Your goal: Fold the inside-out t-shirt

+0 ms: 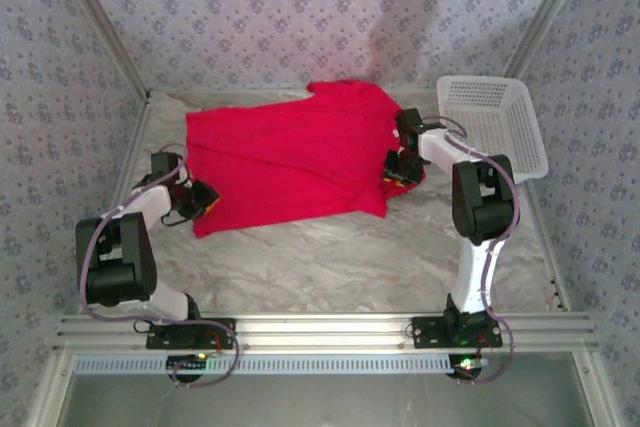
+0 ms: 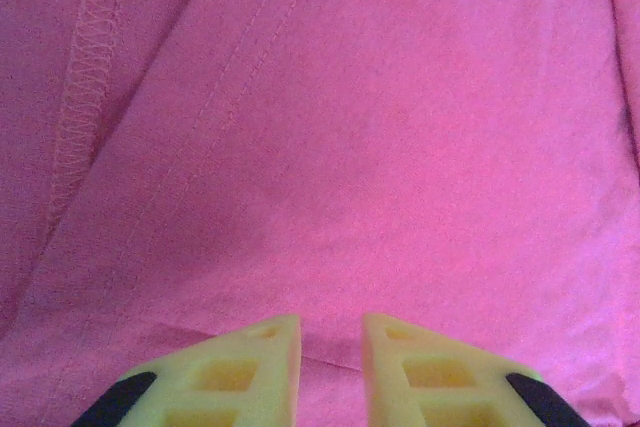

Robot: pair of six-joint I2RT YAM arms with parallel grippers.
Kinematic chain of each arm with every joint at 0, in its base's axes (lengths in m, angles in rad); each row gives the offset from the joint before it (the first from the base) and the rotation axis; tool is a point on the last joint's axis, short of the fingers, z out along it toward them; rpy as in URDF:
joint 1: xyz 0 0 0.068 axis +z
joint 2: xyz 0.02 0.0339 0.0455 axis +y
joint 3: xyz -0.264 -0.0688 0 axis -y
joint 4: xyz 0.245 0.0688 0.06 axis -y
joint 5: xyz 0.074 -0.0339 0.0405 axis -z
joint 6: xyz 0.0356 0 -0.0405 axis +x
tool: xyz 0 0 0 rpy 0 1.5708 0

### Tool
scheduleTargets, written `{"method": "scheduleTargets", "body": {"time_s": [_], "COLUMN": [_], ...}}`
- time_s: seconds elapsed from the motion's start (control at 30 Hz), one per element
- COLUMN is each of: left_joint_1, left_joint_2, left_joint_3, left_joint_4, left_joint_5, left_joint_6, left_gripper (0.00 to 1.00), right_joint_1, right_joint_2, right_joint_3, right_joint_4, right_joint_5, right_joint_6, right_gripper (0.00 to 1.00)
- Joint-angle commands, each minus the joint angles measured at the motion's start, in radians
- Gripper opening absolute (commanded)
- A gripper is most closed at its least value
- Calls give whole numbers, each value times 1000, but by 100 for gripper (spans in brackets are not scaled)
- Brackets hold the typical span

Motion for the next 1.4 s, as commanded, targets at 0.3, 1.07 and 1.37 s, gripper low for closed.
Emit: {"method": "scheduleTargets", "body": {"time_s": [0.3,1.07,1.37], "left_joint_1": [-8,99,107], "left_joint_2": [23,35,-50], "left_joint_3": [30,19,21], "left_joint_4": [-22,-63,-112], "left_joint_5": [-4,-39,-42], "left_joint_6": [21,44,41], "left_gripper": [22,20,20], "right_joint_1": [-5,-4,6], "right_joint_2": [-69,-854,-1008], "right_joint_3": [31,-522,-625], "right_joint_4": [-110,-386,-437], "right_joint_5": [17,4,21], "right_joint_6": [-19,56,131], "right_gripper": [2,7,7]}}
